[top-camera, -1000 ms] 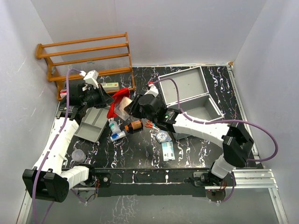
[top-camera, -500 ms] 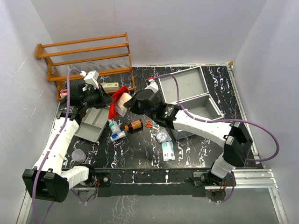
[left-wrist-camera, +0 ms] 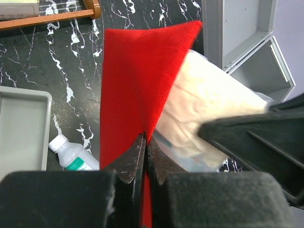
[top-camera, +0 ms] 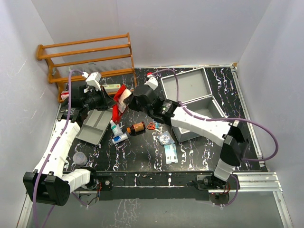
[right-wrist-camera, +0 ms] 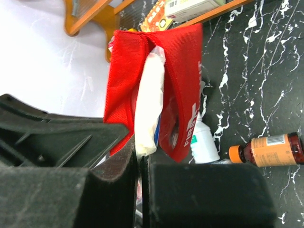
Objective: Organize the medicine kit
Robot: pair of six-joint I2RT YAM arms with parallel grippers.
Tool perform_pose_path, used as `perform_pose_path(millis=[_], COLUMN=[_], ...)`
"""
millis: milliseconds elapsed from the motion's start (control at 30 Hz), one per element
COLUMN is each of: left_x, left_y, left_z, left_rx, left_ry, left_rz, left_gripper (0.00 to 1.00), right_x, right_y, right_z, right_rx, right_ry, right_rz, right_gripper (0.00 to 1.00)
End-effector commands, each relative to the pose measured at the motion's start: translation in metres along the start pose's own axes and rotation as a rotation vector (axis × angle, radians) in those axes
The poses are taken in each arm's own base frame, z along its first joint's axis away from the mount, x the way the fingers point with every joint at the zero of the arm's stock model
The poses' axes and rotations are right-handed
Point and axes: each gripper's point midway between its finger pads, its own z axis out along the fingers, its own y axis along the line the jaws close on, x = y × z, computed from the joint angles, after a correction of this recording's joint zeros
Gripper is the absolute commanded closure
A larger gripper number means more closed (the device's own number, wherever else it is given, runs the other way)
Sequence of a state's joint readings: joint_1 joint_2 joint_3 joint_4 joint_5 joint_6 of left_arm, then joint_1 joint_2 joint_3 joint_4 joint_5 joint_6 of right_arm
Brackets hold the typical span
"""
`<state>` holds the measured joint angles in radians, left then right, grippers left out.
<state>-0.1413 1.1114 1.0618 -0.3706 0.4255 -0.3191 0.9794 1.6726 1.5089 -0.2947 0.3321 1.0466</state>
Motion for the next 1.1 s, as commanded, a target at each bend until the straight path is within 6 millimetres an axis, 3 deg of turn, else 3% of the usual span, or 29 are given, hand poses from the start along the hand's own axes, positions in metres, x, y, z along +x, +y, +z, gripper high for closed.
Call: perform_pose_path(millis=[0,200,333,500,633,900,1067], left_x=[0.000,0.004,0.004,0.000,-0.001,0.002,0.006], left_y=[-0.010,-0.012,-0.004,0.011,0.007,-0.008,-0.014], left_z=[-0.003,0.000,0.001,-0.001,0.001,0.001,0.000], left_rx=[0.057,0.084,0.040,-0.044,-0.015,0.072,0.105], left_ry=[-0.010,0.001,-0.005,-0.029,-0.035,-0.026,-0.014], left_rz=[0.030,0.045,0.065,0.086,0.087,0.090,0.082], left_gripper=[1.00,1.00,1.00,1.00,1.00,1.00,1.00], right_x=[-0.007,0.013,0.005,-0.014,-0.015,0.017,0.014], right_y=[0.009,-0.005,-0.023,-0.039,-0.030,0.011,0.003], right_z=[0.009,0.029,0.031,0.017,0.013,0.027,0.041], right_rx=[0.020,0.101,0.224,0.325,0.304,0.114,0.163], right_ry=[-0.031,0.007,-0.016,-0.068,-0.044,0.119,0.077], right_rz=[-0.063,-0.151,-0.227,-0.304,-0.311,-0.287,-0.281], right_gripper=[1.00,1.00,1.00,1.00,1.00,1.00,0.92])
